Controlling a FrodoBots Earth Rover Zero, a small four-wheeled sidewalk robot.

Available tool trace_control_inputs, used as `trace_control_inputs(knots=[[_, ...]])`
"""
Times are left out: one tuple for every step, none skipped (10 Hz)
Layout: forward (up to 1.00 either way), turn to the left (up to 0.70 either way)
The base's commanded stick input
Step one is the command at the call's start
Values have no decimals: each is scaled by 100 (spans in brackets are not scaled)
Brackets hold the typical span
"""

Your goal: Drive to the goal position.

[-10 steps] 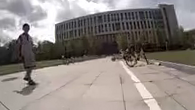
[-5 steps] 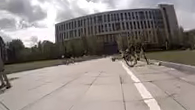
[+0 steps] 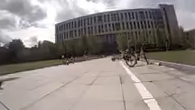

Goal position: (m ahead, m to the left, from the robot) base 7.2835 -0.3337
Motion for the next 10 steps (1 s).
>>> trace_control_inputs(knots=[[0, 10], [0, 4], [0, 0], [0, 0], [0, 0], [0, 0], [0, 0], [0, 0], [0, 0], [0, 0]])
